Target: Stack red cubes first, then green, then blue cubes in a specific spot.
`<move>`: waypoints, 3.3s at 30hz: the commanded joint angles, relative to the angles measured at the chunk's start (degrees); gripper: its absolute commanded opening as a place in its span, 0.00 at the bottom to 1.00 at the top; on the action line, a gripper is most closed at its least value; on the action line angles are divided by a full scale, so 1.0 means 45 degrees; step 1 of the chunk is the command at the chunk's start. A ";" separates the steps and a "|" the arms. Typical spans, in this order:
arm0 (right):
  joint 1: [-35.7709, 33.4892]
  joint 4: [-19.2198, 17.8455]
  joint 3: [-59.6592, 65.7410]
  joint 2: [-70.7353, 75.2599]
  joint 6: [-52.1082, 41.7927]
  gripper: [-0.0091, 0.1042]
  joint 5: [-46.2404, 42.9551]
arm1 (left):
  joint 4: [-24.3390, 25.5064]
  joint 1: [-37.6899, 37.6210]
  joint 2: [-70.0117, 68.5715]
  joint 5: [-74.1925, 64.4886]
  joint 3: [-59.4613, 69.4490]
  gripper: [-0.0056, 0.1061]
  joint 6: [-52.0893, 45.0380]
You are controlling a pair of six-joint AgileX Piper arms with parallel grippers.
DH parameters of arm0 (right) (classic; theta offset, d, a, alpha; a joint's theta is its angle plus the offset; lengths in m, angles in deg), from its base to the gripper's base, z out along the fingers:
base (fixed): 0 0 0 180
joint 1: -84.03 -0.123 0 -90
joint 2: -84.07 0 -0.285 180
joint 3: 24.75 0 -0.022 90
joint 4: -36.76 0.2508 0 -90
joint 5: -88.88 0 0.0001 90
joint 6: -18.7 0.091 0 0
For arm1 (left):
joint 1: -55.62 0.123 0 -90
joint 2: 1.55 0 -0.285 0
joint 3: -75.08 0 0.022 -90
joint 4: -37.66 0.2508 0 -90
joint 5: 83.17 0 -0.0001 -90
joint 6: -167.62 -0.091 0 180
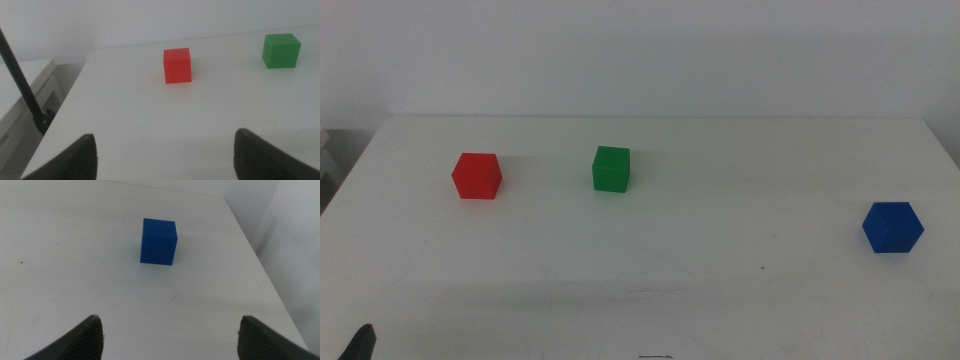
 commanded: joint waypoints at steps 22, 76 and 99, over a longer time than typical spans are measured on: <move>-0.0028 -0.0104 -0.0188 0.0255 -0.0024 0.91 -0.0925 | -0.1428 -0.0020 1.2111 -0.7743 -1.2258 0.89 0.0213; -0.0028 -0.0104 -0.0188 0.0255 -0.0024 0.91 -0.0925 | -0.1623 -0.0261 2.8582 -1.0246 -2.5579 0.38 0.0144; -0.0028 -0.0104 -0.0188 0.0255 -0.0024 0.91 -0.0925 | 0.1191 -0.6499 2.2950 -0.7148 -1.9256 0.08 0.8562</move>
